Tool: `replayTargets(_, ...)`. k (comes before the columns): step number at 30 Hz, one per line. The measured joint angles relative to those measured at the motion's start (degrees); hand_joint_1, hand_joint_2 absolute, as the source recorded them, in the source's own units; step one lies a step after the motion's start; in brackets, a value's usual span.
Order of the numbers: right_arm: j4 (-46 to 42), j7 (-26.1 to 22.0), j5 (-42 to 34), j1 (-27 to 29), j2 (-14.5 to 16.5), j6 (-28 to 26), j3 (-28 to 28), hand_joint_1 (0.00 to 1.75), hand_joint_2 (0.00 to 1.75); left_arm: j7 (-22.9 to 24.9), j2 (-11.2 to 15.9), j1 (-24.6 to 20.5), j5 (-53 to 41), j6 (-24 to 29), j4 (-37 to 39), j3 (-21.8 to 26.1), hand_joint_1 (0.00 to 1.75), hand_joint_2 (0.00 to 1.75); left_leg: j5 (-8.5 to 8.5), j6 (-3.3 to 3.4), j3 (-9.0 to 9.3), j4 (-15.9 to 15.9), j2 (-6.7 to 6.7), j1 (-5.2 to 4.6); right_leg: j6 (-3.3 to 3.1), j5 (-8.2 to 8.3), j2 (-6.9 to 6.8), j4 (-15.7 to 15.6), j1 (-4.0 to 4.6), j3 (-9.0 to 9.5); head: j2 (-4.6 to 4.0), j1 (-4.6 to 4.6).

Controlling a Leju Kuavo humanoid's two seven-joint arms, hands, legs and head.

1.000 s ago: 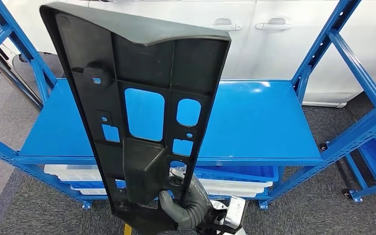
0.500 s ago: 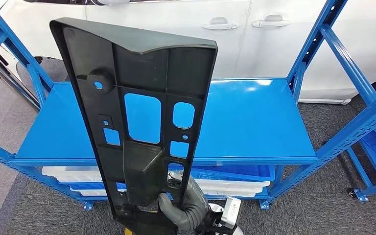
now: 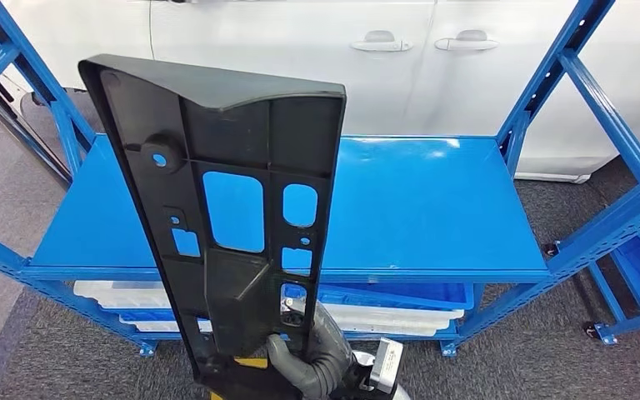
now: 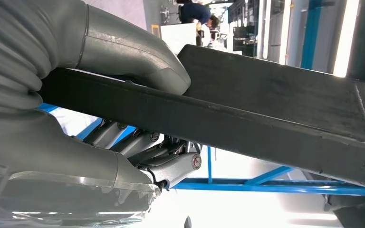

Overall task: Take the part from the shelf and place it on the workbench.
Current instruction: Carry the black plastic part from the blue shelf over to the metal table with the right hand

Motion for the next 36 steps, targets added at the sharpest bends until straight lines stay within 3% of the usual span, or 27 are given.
replayTargets(1,0.0,0.0,0.2,0.4,0.0,-0.1,-0.1,1.75,1.75,0.0,0.0,0.0,0.0,-0.2,0.0,0.0,0.00,0.00,-0.02,0.04,-0.01,0.0,0.03,-0.02,0.12,-1.23,-0.01,3.5,-0.13,-1.74,0.00,0.00)
replayTargets(2,0.0,0.0,0.3,0.7,-0.1,-0.3,-0.1,1.75,1.75,0.1,0.0,0.0,0.0,-0.4,0.0,0.0,0.00,0.00,-0.06,0.05,0.01,0.0,0.03,-0.03,0.20,-1.42,-0.01,5.4,-0.25,-2.74,0.00,0.00)
replayTargets(3,0.0,0.0,0.4,1.0,-0.1,-0.4,-0.2,1.75,1.75,0.2,0.0,0.0,0.0,-0.5,0.0,0.0,0.00,0.00,-0.10,0.03,0.06,0.1,0.01,-0.03,0.22,-0.51,-0.02,5.1,-0.36,-2.69,0.00,0.00)
replayTargets(5,0.0,0.0,0.6,1.2,-0.1,-0.5,-0.4,1.75,1.75,0.4,-0.1,-0.1,-0.2,-0.7,0.0,0.0,0.00,0.00,-0.23,-0.16,0.28,0.1,-0.06,-0.02,0.05,3.54,-0.05,-1.6,-0.53,0.46,0.00,0.01)
replayTargets(7,-0.1,0.0,0.8,1.3,-0.1,-0.5,-0.6,1.75,1.75,0.5,-0.1,-0.1,-0.4,-0.8,0.0,-0.1,0.00,0.00,-0.41,-0.64,0.36,0.2,-0.12,-0.20,-0.36,6.05,-0.04,-8.4,-0.34,3.67,0.00,0.01)
replayTargets(8,-0.1,0.0,1.0,1.4,-0.1,-0.5,-0.7,1.75,1.75,0.6,-0.2,-0.2,-0.5,-0.8,0.0,-0.1,0.00,0.00,-0.47,-0.97,0.34,0.3,-0.12,-0.26,-0.61,6.35,0.00,-9.9,-0.20,4.32,0.00,0.01)
replayTargets(12,-0.1,0.0,1.4,1.9,-0.1,-0.4,-1.2,1.75,1.75,0.8,-0.3,-0.4,-0.7,-0.8,0.0,-0.2,0.00,0.00,-1.20,-2.36,0.15,0.9,-0.10,-0.03,-2.05,6.51,0.09,-10.8,-0.10,4.51,0.00,0.00)
replayTargets(14,-0.2,-0.1,1.5,2.0,-0.1,-0.1,-1.3,1.75,1.75,0.8,-0.3,-0.4,-0.6,-0.8,0.0,-0.2,0.00,0.00,-4.17,-2.75,-1.89,5.6,-0.09,0.10,-2.73,6.72,-0.06,-11.1,-0.18,4.67,0.00,0.00)
replayTargets(16,-0.2,-0.1,1.6,2.1,-0.1,0.3,-1.5,1.75,1.75,0.8,-0.3,-0.3,-0.6,-0.7,0.0,-0.2,0.00,0.00,-7.86,-3.00,-5.54,13.6,-0.08,0.10,-3.04,6.72,-0.12,-11.2,0.05,4.60,0.00,0.00)
replayTargets(17,-0.2,0.0,1.6,2.2,-0.1,0.5,-1.5,1.75,1.75,0.7,-0.3,-0.1,-0.5,-0.7,0.0,-0.2,0.00,0.00,-8.66,-3.04,-6.86,16.4,-0.08,0.10,-3.13,6.70,-0.12,-11.1,0.22,4.60,0.00,0.00)
replayTargets(18,-0.2,0.0,1.6,2.2,-0.1,0.7,-1.5,1.75,1.75,0.7,-0.3,0.0,-0.5,-0.7,0.0,-0.2,0.00,0.00,-8.36,-2.98,-7.27,17.2,-0.08,0.09,-3.18,6.68,-0.09,-11.1,0.38,4.64,0.00,0.00)
replayTargets(19,-0.2,0.0,1.6,2.3,-0.1,0.7,-1.6,1.75,1.75,0.6,-0.3,0.1,-0.5,-0.7,0.0,-0.2,0.00,0.00,-6.94,-2.80,-6.54,15.6,-0.08,0.07,-3.23,6.64,-0.05,-11.1,0.54,4.73,0.00,0.00)
replayTargets(22,-0.3,0.1,1.8,2.3,0.0,0.8,-1.6,1.75,1.75,0.5,-0.3,0.2,-0.4,-0.6,0.0,-0.2,0.00,0.00,-1.50,-1.68,-1.02,4.0,-0.05,-0.27,-3.13,6.46,0.00,-10.9,0.93,4.96,0.00,0.01)
replayTargets(24,-0.4,0.1,2.0,2.3,0.1,0.8,-1.6,1.75,1.75,0.4,-0.2,0.2,-0.4,-0.6,0.0,-0.2,0.00,0.00,-0.80,-1.13,0.48,0.5,-0.05,-0.60,-2.75,6.48,-0.02,-10.8,1.06,4.74,0.00,0.01)
replayTargets(27,-0.6,0.1,2.1,2.4,0.1,0.8,-1.7,1.75,1.75,0.1,-0.3,0.5,-0.3,-0.5,0.0,-0.2,0.00,0.00,-0.42,-0.58,0.56,0.0,-0.03,-0.38,-1.89,6.19,-0.01,-10.4,1.10,4.46,0.00,0.01)
replayTargets(29,-0.8,0.1,2.1,2.4,0.1,0.9,-1.7,1.75,1.75,-0.6,-0.4,0.4,-0.2,-0.6,0.0,-0.2,0.00,0.87,-0.07,-0.09,0.63,-0.4,0.05,0.00,-1.23,3.84,0.03,-7.0,0.92,3.00,0.00,0.01)
replayTargets(31,-0.8,0.2,2.1,2.6,0.0,1.0,-1.9,1.75,1.75,-1.6,-0.5,0.3,0.0,-0.9,0.0,-0.2,0.00,1.75,-0.03,0.08,0.54,-0.4,0.10,-0.01,-0.66,0.13,0.03,0.5,0.41,-0.39,0.00,0.00)
replayTargets(32,-0.8,0.2,2.2,2.8,0.0,1.0,-2.0,1.75,1.75,-2.2,-0.5,0.3,0.0,-0.9,0.0,-0.2,0.00,1.75,-0.03,0.07,0.49,-0.4,0.12,-0.02,-0.44,-1.06,0.01,3.9,0.14,-2.00,0.00,0.00)
replayTargets(33,-0.8,0.2,2.2,3.0,-0.1,1.0,-2.1,1.75,1.75,-2.8,-0.5,0.3,-0.1,-0.9,0.0,-0.2,0.00,1.75,-0.05,0.04,0.46,-0.3,0.13,-0.01,-0.26,-1.21,0.00,5.6,-0.10,-2.81,0.00,0.00)
replayTargets(34,-0.8,0.2,2.3,3.1,-0.1,1.0,-2.2,1.75,1.75,-3.3,-0.5,0.3,-0.1,-0.9,0.0,-0.2,0.00,1.31,-0.09,-0.03,0.46,-0.2,0.12,0.01,-0.13,-0.22,-0.02,4.8,-0.33,-2.48,0.00,0.00)
replayTargets(36,-0.8,0.2,2.4,3.2,-0.1,1.1,-2.3,1.75,1.75,-4.0,-0.6,0.3,-0.1,-1.0,0.0,-0.3,0.00,0.44,-0.32,-0.39,0.52,0.1,0.06,0.12,0.02,3.57,-0.07,-2.4,-0.72,0.97,0.00,0.01)
